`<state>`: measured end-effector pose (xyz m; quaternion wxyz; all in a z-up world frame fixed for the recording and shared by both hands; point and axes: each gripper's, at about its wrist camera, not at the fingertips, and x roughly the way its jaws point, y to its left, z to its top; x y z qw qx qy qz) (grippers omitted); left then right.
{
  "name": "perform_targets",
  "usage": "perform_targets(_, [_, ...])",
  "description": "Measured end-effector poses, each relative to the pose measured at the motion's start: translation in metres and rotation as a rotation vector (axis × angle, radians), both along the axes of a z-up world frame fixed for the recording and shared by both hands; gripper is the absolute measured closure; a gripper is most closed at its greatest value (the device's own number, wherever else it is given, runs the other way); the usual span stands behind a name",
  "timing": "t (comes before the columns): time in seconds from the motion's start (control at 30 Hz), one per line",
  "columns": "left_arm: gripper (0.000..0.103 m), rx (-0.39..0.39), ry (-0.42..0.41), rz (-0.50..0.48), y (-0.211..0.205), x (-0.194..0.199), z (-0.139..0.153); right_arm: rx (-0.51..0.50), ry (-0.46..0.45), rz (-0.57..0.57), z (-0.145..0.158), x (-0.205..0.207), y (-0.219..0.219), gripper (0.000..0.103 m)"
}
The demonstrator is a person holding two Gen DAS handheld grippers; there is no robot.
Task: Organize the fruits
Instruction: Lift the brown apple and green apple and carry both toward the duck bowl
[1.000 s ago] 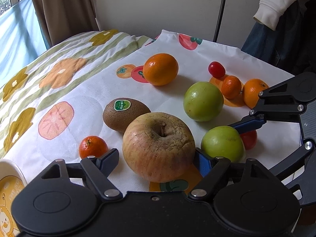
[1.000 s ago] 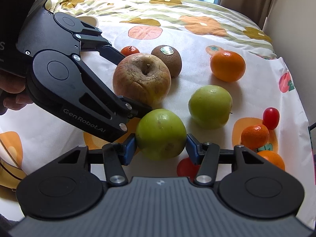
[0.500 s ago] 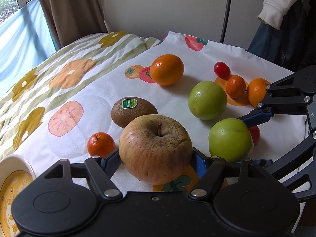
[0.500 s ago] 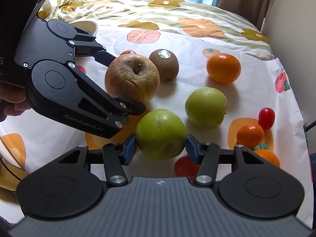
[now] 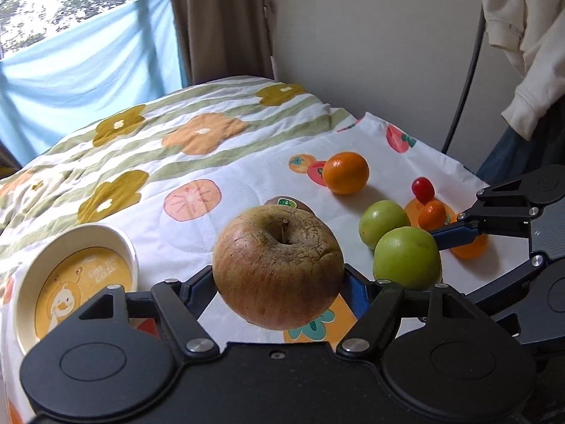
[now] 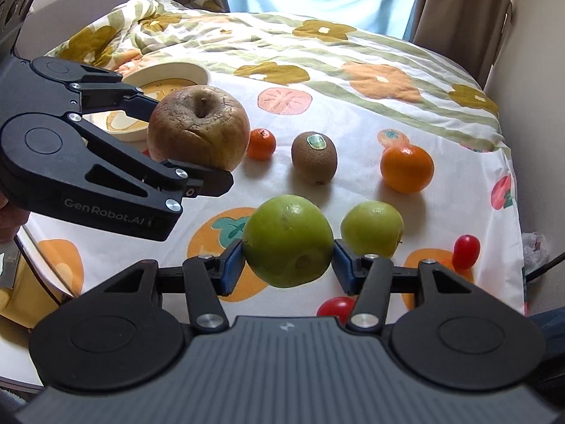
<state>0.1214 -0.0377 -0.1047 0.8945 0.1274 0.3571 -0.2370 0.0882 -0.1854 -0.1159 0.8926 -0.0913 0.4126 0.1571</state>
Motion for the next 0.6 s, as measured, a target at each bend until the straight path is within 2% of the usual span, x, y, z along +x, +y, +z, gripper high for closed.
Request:
perform_targets(0.33, [0.026,-0.027,-0.051,0.266,0.033,-0.031,0.037,0.013,-0.066,0.144,0.041,0.001,0.021,0.035])
perform_targets(0.6, [0.026,0.001,-0.082,0.409,0.082,-0.025,0.048,0.030,-0.094,0.200,0.062,0.026,0.060,0.035])
